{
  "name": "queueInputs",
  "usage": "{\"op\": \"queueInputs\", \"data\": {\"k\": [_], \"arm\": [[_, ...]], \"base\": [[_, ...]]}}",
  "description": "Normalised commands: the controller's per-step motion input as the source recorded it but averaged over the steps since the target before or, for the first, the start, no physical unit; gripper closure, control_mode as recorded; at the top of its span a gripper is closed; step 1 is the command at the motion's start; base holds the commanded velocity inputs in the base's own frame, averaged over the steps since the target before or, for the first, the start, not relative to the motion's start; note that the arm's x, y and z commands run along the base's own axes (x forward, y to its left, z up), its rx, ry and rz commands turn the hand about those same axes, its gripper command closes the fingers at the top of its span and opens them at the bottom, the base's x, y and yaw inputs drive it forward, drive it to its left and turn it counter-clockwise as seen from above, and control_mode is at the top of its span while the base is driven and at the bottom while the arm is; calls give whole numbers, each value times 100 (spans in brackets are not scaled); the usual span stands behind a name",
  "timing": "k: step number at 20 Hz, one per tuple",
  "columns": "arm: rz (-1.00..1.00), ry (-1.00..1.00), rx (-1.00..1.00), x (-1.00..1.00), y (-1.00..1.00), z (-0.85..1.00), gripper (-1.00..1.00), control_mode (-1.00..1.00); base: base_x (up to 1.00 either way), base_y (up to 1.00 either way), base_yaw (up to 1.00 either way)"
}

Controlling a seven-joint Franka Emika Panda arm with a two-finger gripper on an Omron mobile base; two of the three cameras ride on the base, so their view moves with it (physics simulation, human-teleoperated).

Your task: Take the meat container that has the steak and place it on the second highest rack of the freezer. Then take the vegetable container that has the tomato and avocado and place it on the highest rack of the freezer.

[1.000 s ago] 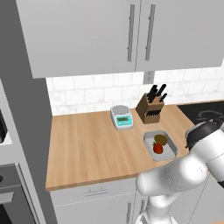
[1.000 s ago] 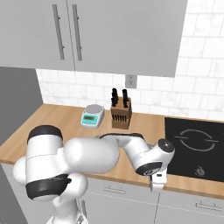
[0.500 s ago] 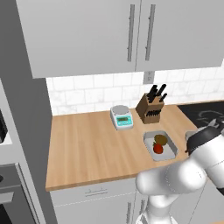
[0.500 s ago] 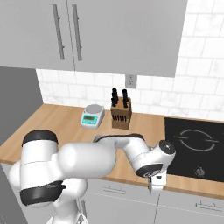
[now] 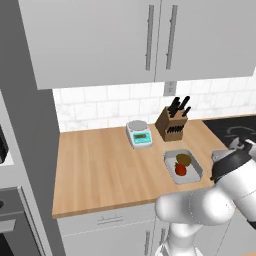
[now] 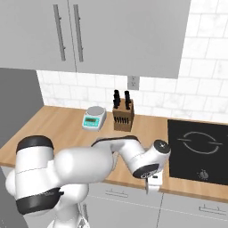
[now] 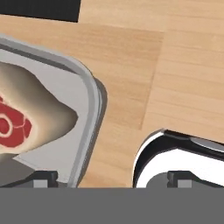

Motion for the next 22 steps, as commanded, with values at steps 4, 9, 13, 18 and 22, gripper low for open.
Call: {"op": "queueInputs", "data": {"k": [4, 9, 13, 18, 22], "arm": [[0, 11, 0, 8, 45, -16, -100, -100], [0, 22, 0, 2, 12, -36, -100, -100], [0, 2, 0, 0, 0, -2, -100, -100], [0, 0, 0, 0, 0, 0, -100, -100], [0, 0, 0, 0, 0, 0, -100, -100]], "base": [[0, 0, 0], [0, 0, 0], [0, 0, 0], [0, 0, 0], [0, 0, 0]]}}
